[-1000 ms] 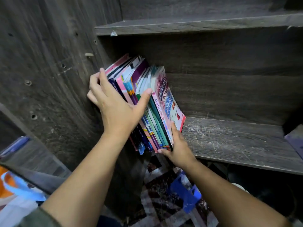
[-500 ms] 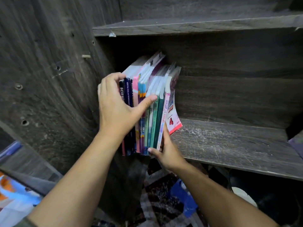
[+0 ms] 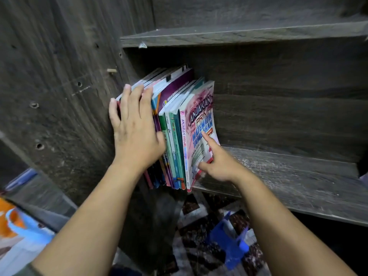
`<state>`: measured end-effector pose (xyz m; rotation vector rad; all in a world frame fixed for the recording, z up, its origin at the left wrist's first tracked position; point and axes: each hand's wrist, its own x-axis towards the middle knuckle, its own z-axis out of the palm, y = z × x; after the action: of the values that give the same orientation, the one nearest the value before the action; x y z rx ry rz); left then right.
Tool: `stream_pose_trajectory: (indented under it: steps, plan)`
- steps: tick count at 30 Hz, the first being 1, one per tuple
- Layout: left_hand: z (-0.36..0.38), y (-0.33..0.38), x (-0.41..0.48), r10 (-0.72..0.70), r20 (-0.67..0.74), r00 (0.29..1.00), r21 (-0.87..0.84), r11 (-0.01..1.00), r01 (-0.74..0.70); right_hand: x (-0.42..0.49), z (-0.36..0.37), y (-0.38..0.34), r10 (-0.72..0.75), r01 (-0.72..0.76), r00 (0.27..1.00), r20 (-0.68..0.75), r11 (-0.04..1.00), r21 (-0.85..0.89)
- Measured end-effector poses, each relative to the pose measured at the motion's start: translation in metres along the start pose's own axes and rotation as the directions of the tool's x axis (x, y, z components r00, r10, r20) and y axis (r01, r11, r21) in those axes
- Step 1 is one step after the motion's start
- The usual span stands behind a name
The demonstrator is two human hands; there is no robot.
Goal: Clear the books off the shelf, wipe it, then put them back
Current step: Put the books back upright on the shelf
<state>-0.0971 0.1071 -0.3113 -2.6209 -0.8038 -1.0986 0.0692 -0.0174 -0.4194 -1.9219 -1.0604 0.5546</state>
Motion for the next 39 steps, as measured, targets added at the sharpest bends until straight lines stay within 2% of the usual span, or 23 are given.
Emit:
stream_pose_trajectory:
  steps: [2,3,6,8,9,11,14,17,19,22,24,26,29,32,36,39]
  plan:
    - [-0.001,-0.001,0.001,-0.001,-0.011,1.000,0.010,1.000,0.001,0.000,0.001,-0.005,-0.014,0.014,0.999,-0.045,1.000,0.019]
    - [-0.001,-0.001,0.001,0.002,-0.019,1.000,0.006,1.000,-0.002,0.002,0.003,-0.005,-0.012,0.010,0.997,-0.078,1.000,-0.029]
    - [-0.001,-0.003,0.000,0.017,-0.044,0.999,-0.018,1.000,-0.018,0.010,0.011,-0.002,-0.058,-0.002,0.982,-0.181,0.949,-0.315]
    - [0.001,-0.003,-0.001,0.026,-0.057,0.998,-0.040,0.999,-0.028,0.019,0.015,0.006,-0.048,-0.033,0.973,-0.224,0.939,-0.342]
    - [0.002,-0.003,-0.001,0.030,-0.059,0.998,-0.050,0.998,-0.033,0.023,0.015,0.009,-0.010,-0.058,0.973,-0.229,0.955,-0.291]
    - [0.003,-0.005,-0.001,0.045,-0.056,0.997,-0.060,0.997,-0.049,0.033,0.015,0.014,0.087,-0.102,0.979,-0.186,0.992,-0.074]
    - [0.002,-0.006,-0.002,0.076,-0.038,0.996,-0.049,0.996,-0.078,0.056,0.023,0.014,0.102,-0.049,0.980,-0.174,0.956,0.288]
    - [0.002,-0.004,-0.002,0.092,-0.020,0.996,-0.046,0.995,-0.093,0.073,0.021,0.008,0.112,-0.050,0.985,-0.134,0.916,0.398]
    - [0.002,-0.004,-0.002,0.091,-0.003,0.996,-0.009,0.996,-0.091,0.073,0.012,0.006,0.110,-0.076,0.990,-0.087,0.941,0.330]
    - [0.002,-0.006,-0.002,0.081,0.028,0.996,0.061,0.995,-0.083,0.065,-0.006,0.007,0.093,-0.094,0.995,-0.040,0.995,-0.018]
    - [-0.001,-0.007,-0.002,0.080,0.042,0.996,0.092,0.992,-0.084,0.053,-0.016,-0.002,0.055,-0.065,0.997,-0.050,0.973,-0.221]
    - [-0.004,-0.009,-0.003,0.082,0.039,0.996,0.107,0.991,-0.085,0.035,-0.024,-0.021,-0.029,0.000,0.996,-0.083,0.943,-0.332]
    - [-0.005,-0.012,-0.002,0.061,0.024,0.998,0.099,0.993,-0.063,-0.002,-0.024,-0.052,-0.141,0.098,0.982,-0.122,0.947,-0.307]
    - [-0.004,-0.010,-0.001,0.038,0.012,0.999,0.100,0.994,-0.039,-0.036,-0.005,-0.069,-0.188,0.163,0.979,-0.072,0.950,-0.265]
    - [-0.006,-0.005,-0.002,0.016,0.043,0.999,0.110,0.994,-0.020,-0.045,0.029,-0.059,-0.099,0.069,0.986,-0.132,0.974,-0.217]
    - [-0.007,-0.005,-0.002,0.021,0.040,0.999,0.088,0.996,-0.024,-0.043,0.040,-0.047,-0.090,0.047,0.977,-0.192,0.975,-0.218]
